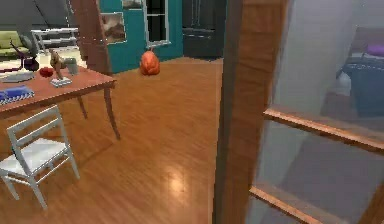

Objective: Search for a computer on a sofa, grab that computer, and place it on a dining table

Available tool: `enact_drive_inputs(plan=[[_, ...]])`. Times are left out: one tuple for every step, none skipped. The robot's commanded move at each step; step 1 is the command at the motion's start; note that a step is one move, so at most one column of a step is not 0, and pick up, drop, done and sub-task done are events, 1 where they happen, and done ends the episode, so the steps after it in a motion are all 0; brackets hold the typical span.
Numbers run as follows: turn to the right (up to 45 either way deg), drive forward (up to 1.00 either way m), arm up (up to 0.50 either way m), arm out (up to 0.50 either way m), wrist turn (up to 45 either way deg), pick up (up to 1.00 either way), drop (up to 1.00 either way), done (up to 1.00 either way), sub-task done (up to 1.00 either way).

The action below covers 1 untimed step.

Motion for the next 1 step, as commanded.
enact_drive_inputs(plan=[[-45.0,0.00,0.00,0.00,0.0,0.00,0.00,0.00,0.00]])
